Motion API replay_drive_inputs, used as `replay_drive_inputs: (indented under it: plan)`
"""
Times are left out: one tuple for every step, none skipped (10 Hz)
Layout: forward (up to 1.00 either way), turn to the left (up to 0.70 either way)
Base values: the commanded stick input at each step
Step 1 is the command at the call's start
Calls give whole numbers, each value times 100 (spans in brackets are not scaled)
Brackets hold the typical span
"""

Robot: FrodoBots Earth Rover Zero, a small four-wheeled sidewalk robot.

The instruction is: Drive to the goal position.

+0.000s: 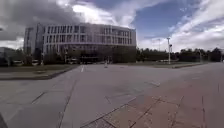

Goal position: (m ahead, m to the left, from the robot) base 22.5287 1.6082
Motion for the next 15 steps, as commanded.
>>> replay_drive_inputs:
  plan:
    - [70,35]
    - [70,11]
    - [70,0]
    - [70,0]
    - [70,0]
    - [70,0]
    - [70,0]
    - [70,0]
    - [70,0]
    - [70,0]
    - [70,0]
    - [70,0]
    - [70,0]
    - [70,0]
    - [70,0]
